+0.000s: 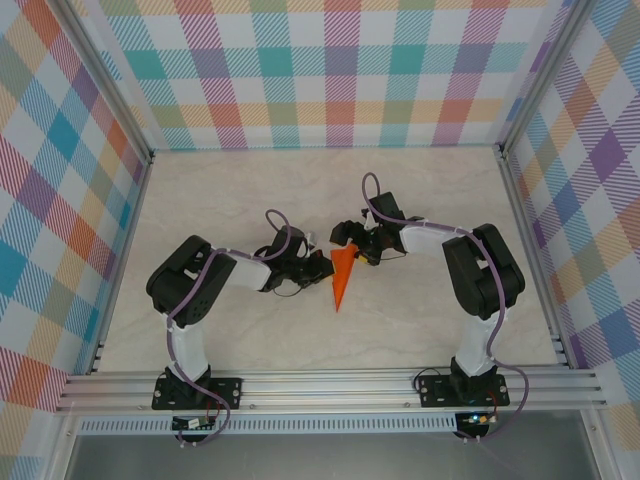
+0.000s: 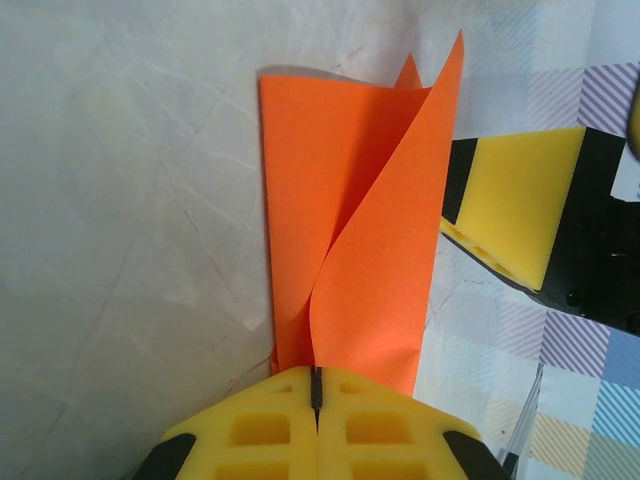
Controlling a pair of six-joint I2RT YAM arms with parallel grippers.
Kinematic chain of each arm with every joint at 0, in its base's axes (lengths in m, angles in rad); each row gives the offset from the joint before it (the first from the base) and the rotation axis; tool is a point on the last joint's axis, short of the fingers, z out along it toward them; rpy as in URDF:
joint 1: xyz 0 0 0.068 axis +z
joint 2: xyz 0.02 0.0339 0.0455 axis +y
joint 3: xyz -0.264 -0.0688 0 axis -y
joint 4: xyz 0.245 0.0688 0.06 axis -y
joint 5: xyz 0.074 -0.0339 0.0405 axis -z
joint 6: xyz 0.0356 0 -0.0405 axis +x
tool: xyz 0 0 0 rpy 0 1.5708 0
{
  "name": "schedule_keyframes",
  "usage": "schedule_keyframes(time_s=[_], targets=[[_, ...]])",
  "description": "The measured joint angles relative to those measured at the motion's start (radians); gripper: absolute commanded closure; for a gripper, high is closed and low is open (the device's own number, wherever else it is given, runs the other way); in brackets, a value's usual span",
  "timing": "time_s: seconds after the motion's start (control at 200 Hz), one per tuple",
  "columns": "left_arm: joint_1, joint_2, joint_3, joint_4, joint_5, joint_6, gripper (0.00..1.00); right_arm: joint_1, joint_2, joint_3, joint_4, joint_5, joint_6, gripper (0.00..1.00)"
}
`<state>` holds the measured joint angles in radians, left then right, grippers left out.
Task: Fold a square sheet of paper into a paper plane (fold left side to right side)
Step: Fold the wing for the fifth time at the center of the table.
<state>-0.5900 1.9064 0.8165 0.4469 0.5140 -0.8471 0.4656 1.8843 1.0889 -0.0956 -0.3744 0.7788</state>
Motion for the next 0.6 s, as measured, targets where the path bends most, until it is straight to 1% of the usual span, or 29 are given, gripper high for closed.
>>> schedule_keyframes(time_s=[0.32, 0.445, 0.505, 0.575, 0.6], targets=[[0.003, 0.004, 0.000, 0.003, 0.003, 0.003, 1.00, 0.000, -0.002, 0.002, -0.001, -0.001, -0.008, 0.09], [0.003, 0.005, 0.000, 0.004, 0.008, 0.003, 1.00, 0.003, -0.029, 0.002, -0.028, 0.009, -0.025, 0.10], [0.004, 0.006, 0.000, 0.005, 0.009, 0.003, 1.00, 0.006, -0.062, 0.001, -0.050, 0.024, -0.038, 0.15], [0.004, 0.006, 0.000, 0.005, 0.010, 0.003, 1.00, 0.007, -0.109, 0.001, -0.069, 0.035, -0.053, 0.25], [0.004, 0.006, 0.000, 0.005, 0.010, 0.003, 1.00, 0.007, -0.126, 0.001, -0.074, 0.038, -0.056, 0.30]])
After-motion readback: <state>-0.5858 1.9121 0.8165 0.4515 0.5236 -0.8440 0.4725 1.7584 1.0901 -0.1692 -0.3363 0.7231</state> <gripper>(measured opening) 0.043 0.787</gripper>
